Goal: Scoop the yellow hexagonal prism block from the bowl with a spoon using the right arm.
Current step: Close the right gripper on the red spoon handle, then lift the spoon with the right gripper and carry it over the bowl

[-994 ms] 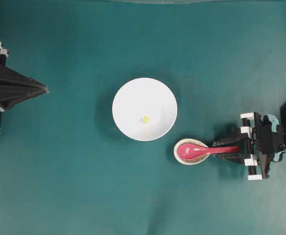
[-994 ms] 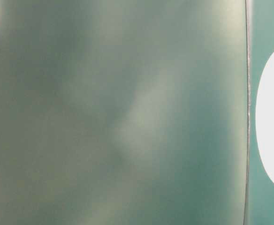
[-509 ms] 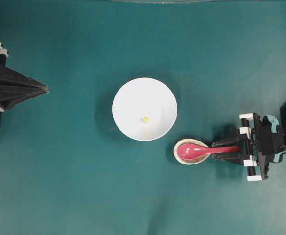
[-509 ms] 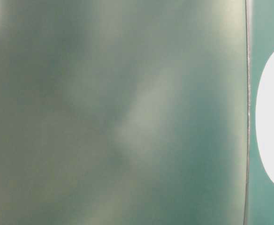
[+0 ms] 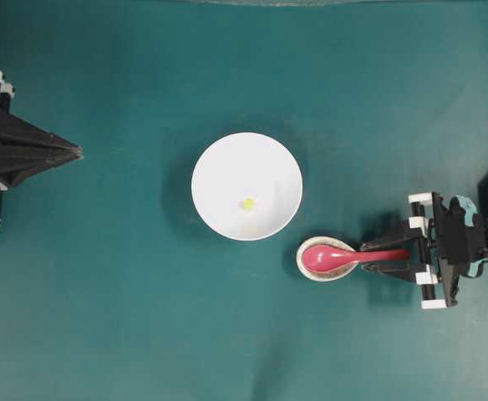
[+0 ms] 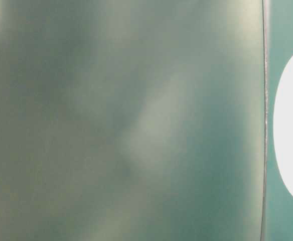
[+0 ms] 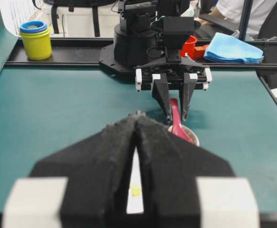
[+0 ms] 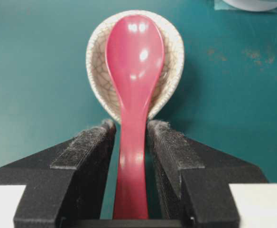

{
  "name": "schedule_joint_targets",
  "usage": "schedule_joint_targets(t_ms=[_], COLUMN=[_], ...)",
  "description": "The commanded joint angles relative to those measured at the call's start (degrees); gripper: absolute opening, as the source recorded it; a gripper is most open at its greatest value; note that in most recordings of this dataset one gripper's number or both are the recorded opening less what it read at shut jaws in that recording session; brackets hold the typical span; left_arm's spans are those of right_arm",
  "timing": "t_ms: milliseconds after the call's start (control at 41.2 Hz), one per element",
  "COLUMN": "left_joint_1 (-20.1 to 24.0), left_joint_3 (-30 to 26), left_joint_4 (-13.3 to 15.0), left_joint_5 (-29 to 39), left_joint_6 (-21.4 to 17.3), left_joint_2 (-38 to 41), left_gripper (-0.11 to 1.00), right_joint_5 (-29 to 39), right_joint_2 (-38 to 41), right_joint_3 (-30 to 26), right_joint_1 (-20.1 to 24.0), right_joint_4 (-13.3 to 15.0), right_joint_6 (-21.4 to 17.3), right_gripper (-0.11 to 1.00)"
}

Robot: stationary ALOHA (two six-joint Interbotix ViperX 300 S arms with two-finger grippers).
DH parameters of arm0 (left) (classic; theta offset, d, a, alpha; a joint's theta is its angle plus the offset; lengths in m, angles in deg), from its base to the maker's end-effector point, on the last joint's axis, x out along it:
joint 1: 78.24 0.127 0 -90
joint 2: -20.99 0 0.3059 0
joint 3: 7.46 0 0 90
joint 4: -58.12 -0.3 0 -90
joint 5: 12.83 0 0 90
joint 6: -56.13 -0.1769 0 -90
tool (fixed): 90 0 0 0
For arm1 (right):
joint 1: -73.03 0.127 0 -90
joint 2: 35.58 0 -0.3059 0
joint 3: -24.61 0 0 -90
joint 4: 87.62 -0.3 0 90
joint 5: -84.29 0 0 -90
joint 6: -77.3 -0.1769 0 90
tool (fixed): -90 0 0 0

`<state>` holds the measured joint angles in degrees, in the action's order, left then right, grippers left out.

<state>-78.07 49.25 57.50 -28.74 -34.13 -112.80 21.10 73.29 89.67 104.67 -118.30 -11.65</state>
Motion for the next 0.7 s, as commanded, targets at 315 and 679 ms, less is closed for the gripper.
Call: schedule_joint_targets(t_ms=[315, 679], left_joint_1=[0.0, 0.0], left_joint_3=[-1.5, -1.5], left_joint_4=[-0.1, -0.1], left_joint_5=[-0.3, 0.2], left_joint_6=[0.0, 0.1], left_joint_2=[0.5, 0.5], left_gripper=[0.03, 0.03], right_joint_5=[-0.7, 0.8], right_joint_2=[-1.2, -5.7], right_joint_3=[-0.6, -0.6], right_joint_1=[0.4, 0.2], right_joint_4=[0.0, -0.1], right_joint_6=[0.1, 0.1], right_gripper=[0.34, 0.24])
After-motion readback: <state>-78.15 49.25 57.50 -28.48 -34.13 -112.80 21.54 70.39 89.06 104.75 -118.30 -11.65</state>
